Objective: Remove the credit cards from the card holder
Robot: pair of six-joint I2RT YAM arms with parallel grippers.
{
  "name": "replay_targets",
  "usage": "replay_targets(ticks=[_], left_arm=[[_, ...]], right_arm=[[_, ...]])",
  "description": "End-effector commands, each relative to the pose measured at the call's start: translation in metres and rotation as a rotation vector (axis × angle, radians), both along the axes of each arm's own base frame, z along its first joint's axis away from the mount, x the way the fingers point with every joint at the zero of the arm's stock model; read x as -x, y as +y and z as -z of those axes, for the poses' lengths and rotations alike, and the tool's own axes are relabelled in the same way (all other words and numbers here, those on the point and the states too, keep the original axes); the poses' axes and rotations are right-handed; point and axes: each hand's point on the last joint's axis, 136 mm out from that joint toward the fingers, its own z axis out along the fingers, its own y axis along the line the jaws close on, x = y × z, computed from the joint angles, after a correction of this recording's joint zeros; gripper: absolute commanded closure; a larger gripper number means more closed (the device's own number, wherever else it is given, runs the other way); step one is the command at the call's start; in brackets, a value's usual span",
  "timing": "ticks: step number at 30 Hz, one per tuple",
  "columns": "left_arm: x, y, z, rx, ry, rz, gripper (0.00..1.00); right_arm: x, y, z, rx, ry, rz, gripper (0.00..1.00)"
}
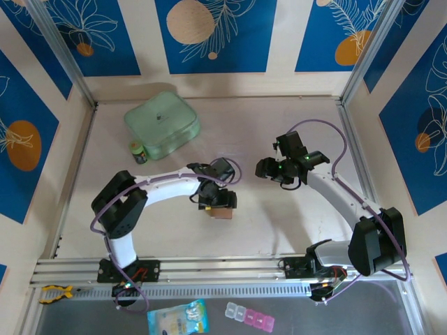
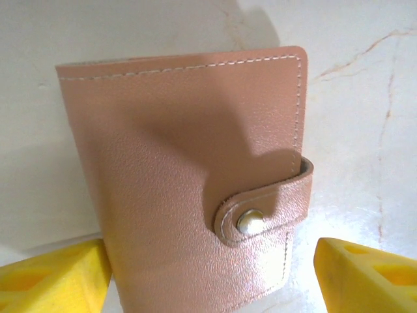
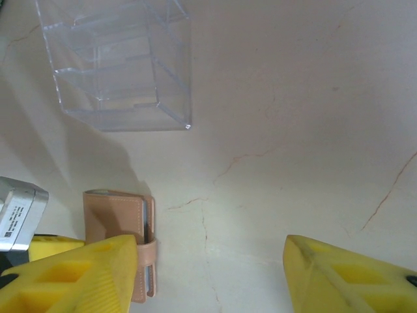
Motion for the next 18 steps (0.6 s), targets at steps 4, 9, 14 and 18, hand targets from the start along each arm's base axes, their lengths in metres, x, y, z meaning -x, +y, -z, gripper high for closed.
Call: replay_targets(ticks=[4,9,14,18], left_arm=[[-0.002,-0.008,-0.023,0.095,-0.067,0.012,0.19],[-0.01,-0.003,-0.032,0.129,-0.136,0.01,0.24],[-0.016,0.007,-0.039,0.174,-0.199,-0.024,0.28],[-0.022,0.015,-0.042,0.259,-0.225,-0.054,0.3]], right_arm=[[0.008,0.021,-0.006,-0.085,0.026,-0.021,0.39],[0.017,0.038,0.006,-0.128,0.1,-0.031,0.41],[0.029,0.059,0.017,-0.102,0.156,-0.079,0.44],[0.036,0.076,0.027,-0.068,0.193,-0.119,0.47]])
